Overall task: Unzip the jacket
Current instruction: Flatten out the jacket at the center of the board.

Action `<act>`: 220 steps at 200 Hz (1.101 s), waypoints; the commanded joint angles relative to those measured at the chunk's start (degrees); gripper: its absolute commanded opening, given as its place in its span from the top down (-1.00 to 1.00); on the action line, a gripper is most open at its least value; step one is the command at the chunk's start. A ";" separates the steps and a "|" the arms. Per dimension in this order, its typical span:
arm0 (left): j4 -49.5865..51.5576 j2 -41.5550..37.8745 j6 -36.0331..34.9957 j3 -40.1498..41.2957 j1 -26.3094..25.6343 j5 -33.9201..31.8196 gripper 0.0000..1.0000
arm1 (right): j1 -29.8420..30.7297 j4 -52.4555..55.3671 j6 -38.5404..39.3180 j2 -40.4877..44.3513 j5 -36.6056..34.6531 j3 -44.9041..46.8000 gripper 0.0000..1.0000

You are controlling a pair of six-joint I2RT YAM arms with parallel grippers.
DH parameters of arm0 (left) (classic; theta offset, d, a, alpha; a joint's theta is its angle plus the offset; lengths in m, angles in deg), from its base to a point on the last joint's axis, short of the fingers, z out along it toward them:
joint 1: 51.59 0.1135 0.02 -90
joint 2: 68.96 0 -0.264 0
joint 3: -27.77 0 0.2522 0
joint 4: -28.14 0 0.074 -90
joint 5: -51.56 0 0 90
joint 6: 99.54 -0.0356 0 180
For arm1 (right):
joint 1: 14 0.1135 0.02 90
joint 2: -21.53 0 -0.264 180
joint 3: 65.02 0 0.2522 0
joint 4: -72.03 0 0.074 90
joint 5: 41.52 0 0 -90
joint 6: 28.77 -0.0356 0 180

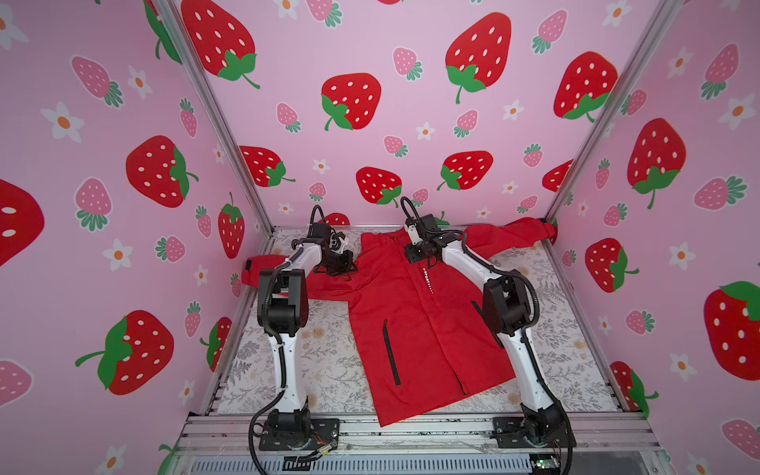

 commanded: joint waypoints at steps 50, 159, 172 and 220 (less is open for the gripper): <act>-1.43 -0.61 2.72 1.04 0.81 1.39 1.00 | -1.21 3.59 -3.71 15.88 1.60 13.86 -0.15; -4.80 -1.49 5.11 3.40 2.69 1.77 1.00 | -35.31 11.70 -4.02 51.24 10.19 61.38 -0.31; -4.86 -1.38 5.03 3.55 2.88 2.04 1.00 | -35.40 12.82 -0.96 48.43 8.38 59.52 -0.30; -5.21 -1.33 4.98 3.90 2.85 3.17 1.00 | -33.79 14.60 6.01 39.44 8.57 53.25 -0.20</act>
